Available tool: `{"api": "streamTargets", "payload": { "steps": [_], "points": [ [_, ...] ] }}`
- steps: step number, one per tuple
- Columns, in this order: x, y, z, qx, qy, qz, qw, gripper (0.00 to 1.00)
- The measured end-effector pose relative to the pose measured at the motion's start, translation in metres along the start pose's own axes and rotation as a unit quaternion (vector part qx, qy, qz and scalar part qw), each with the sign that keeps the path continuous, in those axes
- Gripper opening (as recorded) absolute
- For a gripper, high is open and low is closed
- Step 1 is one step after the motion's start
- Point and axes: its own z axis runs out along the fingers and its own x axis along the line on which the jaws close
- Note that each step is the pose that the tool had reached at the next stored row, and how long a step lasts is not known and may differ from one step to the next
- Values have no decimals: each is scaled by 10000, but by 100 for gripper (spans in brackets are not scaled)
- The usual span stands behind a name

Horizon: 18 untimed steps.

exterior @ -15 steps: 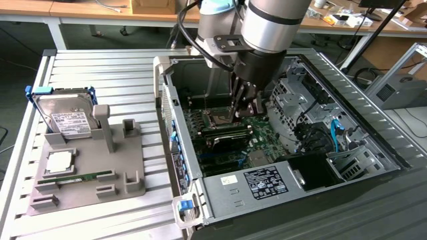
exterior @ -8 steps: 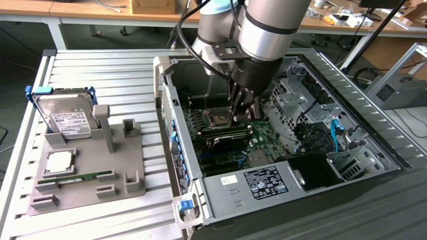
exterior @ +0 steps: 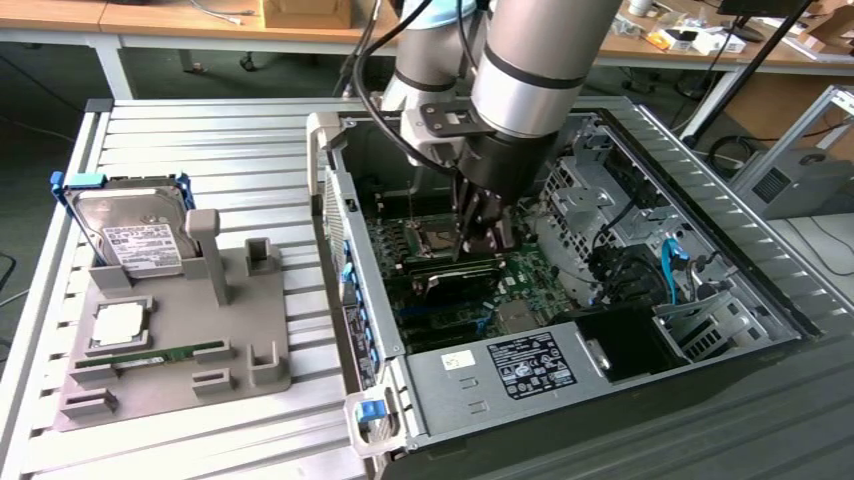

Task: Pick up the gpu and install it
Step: 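Press down on the gpu until it lock into place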

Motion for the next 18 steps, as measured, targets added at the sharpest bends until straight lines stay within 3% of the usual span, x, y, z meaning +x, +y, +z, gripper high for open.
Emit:
{"api": "streamTargets", "payload": {
  "steps": [12,18],
  "points": [
    [-60,32,73,0,1,0,10000,11],
    [-72,39,168,0,1,0,10000,11]
  ]
}}
